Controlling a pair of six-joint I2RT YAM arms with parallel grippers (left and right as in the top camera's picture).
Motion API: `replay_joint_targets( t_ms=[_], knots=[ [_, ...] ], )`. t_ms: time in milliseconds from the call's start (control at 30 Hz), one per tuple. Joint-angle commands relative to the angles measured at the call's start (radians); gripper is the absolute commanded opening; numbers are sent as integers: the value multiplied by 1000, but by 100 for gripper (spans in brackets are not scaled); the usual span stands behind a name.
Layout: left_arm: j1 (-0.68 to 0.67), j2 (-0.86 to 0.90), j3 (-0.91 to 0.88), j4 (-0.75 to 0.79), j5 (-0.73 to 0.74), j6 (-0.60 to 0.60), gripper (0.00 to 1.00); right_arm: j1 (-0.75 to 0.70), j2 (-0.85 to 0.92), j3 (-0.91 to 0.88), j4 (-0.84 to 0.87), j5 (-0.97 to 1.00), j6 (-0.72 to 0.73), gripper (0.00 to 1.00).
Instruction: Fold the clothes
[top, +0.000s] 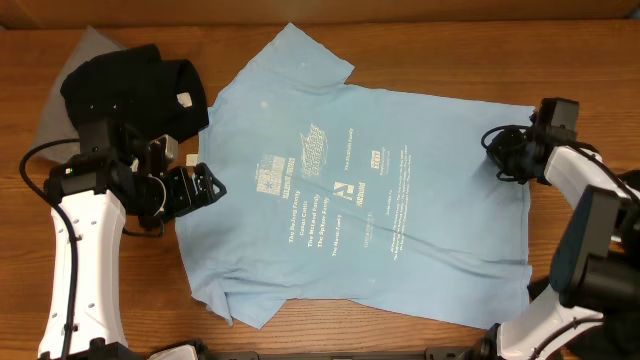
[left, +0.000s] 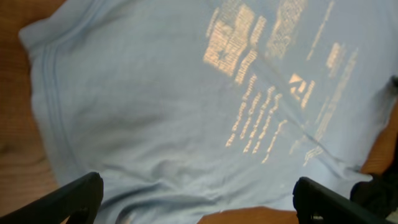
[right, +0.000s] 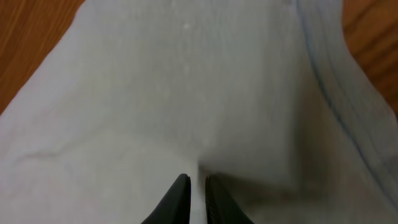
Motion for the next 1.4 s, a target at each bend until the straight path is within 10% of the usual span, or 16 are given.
replay_joint_targets(
  t_ms=[0,300,800,1367],
  knots=[
    [-16,-11,16,31,80,41,100,0,56,1,66,35,26,12],
    [-123,-6,16,167,77,45,100,-13,319,35,206,173,207,8],
    [-278,96,16,267,-90,41,100,-46,341,412,50,-61,95,19],
    [-290,432,15,621,-153,-118,16,-38,-199,463,-343,-212,-38,26]
  ],
)
